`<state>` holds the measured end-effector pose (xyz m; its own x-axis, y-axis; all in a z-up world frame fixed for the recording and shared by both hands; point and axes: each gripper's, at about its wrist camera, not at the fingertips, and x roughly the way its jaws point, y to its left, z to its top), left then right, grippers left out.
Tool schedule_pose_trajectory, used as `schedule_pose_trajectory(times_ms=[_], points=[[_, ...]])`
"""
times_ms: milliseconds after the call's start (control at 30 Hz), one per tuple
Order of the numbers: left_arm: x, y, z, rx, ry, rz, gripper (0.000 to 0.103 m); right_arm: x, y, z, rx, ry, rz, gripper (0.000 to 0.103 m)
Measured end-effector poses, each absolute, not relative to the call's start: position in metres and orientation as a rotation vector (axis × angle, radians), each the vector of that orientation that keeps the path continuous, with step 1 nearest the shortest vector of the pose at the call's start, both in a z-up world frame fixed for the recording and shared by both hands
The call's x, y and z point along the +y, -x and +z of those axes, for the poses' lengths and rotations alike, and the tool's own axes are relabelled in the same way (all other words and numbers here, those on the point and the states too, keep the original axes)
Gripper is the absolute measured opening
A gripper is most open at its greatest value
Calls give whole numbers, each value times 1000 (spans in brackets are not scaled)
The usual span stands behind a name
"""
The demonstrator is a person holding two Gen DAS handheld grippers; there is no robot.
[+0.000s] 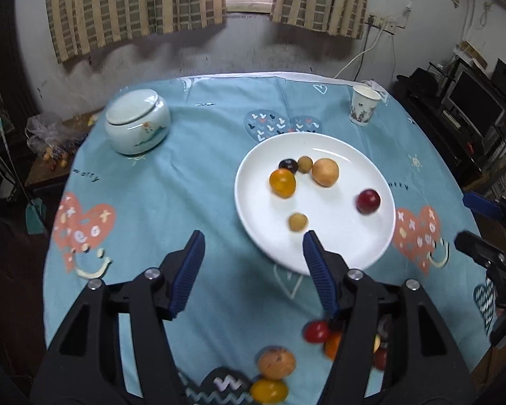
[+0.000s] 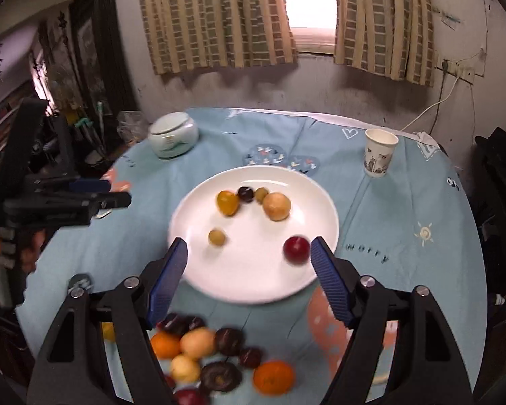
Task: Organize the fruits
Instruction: 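Grasp a yellow-orange fruit with the left tool while the right tool grasps a red plum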
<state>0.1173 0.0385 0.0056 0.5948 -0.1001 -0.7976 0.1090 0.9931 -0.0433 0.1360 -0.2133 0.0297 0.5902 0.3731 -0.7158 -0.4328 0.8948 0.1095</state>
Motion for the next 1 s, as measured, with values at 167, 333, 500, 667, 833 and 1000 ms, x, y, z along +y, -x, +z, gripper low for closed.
schedule_pose_trajectory(times_ms=[167,333,500,667,833,1000], points=[[40,-45,-28,996,-86,-166,63,-200,-51,-13,928,161,511,76],[29,7,-80,1121,-106,-238,63,-189,-7,-51,1049,125,505,76],[26,6,-107,1154,-96,-236,63,-188,3,-62,1083,91,474,76],[24,-11,-129,1205,-89,-228,45,-193,0,-65,1076,69,434,76],[25,-7,-121,1190,-72,-248,44,-194,-19,-76,1095,41,413,64],[31,5,-99,1164,-21,-257,44,-185,-36,-89,1124,81,430,57]])
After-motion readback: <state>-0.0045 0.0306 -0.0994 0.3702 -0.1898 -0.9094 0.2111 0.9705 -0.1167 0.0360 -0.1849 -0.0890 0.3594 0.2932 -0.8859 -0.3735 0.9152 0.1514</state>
